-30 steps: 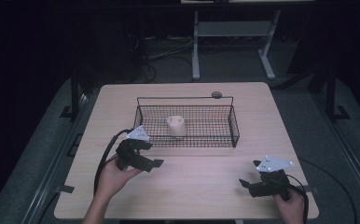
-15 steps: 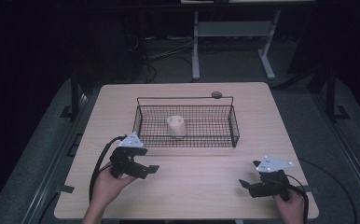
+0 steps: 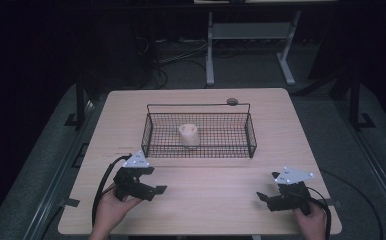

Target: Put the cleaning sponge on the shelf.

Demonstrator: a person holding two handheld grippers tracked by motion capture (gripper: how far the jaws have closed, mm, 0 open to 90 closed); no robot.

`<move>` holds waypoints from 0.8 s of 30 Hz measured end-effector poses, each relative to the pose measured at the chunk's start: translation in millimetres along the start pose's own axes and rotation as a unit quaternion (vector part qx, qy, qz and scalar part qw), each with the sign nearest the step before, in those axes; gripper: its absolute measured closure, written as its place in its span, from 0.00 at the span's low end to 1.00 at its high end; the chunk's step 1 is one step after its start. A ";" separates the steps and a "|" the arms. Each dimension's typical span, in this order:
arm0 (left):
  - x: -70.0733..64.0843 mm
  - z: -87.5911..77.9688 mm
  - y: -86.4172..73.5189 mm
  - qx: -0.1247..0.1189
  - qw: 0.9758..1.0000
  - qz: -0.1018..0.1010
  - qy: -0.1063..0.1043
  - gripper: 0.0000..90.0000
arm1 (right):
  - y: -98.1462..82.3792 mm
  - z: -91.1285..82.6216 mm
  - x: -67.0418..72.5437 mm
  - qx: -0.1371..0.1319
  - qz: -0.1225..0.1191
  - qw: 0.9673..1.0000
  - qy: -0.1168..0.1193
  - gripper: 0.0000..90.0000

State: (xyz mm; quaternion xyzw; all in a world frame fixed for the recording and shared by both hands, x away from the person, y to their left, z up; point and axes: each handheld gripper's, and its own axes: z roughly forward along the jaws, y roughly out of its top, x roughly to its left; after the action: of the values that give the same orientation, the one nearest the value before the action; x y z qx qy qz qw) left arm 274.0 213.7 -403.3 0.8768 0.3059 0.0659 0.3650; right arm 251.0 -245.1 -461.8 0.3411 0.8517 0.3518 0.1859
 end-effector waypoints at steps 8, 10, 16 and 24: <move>-2.7 -0.6 -11.8 -0.001 1.000 -0.002 0.004 0.21 | -0.3 -0.3 0.1 0.001 0.002 1.000 -0.001 0.15; -3.8 -0.7 -14.9 -0.003 1.000 -0.006 0.002 0.21 | -0.4 -0.5 -0.2 0.002 0.001 1.000 -0.001 0.15; -6.4 -4.1 -25.1 -0.004 1.000 -0.006 0.007 0.21 | -0.9 -0.7 -0.9 0.001 0.001 1.000 0.000 0.15; -8.8 -11.1 -42.8 -0.011 1.000 -0.019 0.010 0.21 | -1.0 -0.3 -1.0 0.002 0.002 1.000 -0.002 0.15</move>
State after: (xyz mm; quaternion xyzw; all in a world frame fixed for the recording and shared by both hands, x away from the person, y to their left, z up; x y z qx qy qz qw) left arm 242.3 238.7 -423.4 0.8661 0.3254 0.0707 0.3728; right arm 251.0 -246.5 -462.2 0.3437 0.8514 0.3495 0.1865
